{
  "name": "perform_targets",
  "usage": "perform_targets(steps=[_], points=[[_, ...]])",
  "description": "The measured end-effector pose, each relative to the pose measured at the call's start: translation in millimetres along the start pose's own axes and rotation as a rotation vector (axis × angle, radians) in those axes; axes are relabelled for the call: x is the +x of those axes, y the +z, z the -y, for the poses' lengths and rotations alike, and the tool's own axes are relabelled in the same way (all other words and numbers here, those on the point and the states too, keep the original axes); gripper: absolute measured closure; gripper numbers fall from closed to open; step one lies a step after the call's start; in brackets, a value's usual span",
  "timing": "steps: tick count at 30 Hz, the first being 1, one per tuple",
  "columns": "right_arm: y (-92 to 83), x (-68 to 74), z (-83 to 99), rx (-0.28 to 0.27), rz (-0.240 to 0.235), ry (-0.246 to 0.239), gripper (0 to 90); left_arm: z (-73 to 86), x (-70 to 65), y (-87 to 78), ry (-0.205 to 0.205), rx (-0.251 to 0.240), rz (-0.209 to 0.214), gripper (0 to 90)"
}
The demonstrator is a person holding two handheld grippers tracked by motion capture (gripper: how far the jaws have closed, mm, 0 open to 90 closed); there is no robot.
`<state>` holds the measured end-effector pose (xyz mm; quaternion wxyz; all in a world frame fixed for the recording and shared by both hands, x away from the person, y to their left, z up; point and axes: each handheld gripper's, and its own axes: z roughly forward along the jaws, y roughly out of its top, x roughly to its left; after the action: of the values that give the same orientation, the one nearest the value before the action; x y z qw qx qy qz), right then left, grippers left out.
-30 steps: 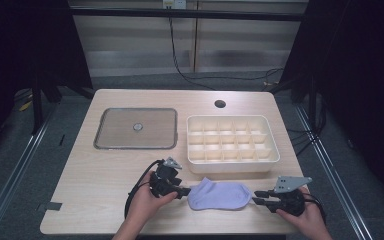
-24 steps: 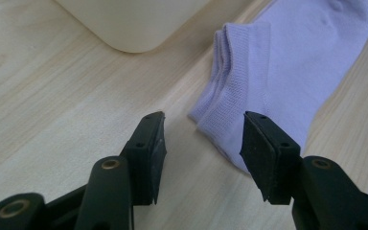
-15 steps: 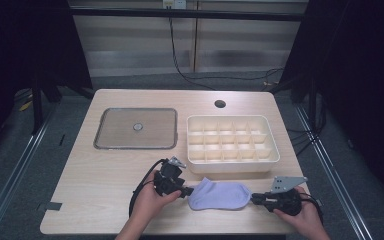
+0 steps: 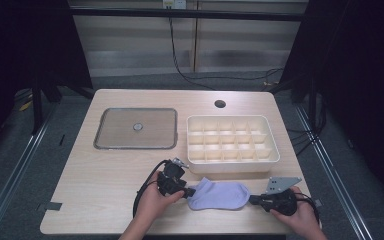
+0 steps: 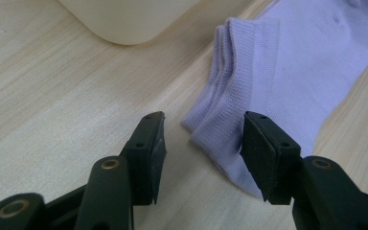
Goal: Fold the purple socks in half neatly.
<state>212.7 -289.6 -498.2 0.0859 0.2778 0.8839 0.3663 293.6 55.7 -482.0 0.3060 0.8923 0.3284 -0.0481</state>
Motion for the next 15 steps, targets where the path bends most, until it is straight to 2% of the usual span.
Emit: perform_targets(steps=[4, 7, 10, 13, 15], points=[[-0.1, -0.8, 0.7, -0.005, -0.003, 0.010, 87.7, -0.3, -3.8, 1.1, 0.021, 0.012, 0.005, 53.4], [-0.1, -1.1, 0.7, -0.005, -0.004, 0.008, 87.6, -1.0, -8.3, 3.1, 0.023, 0.015, -0.005, 61.7], [-0.1, -0.6, 0.5, -0.004, -0.001, 0.008, 87.6, -1.7, -10.6, 4.2, 0.030, 0.016, -0.019, 65.5], [0.0, -0.9, 0.7, -0.004, -0.003, 0.010, 87.6, -1.6, -13.0, 6.0, 0.024, 0.013, -0.012, 71.4], [0.2, -1.1, 0.7, -0.005, -0.004, 0.007, 87.7, -1.7, -15.6, 6.6, 0.027, 0.020, -0.028, 76.4]])
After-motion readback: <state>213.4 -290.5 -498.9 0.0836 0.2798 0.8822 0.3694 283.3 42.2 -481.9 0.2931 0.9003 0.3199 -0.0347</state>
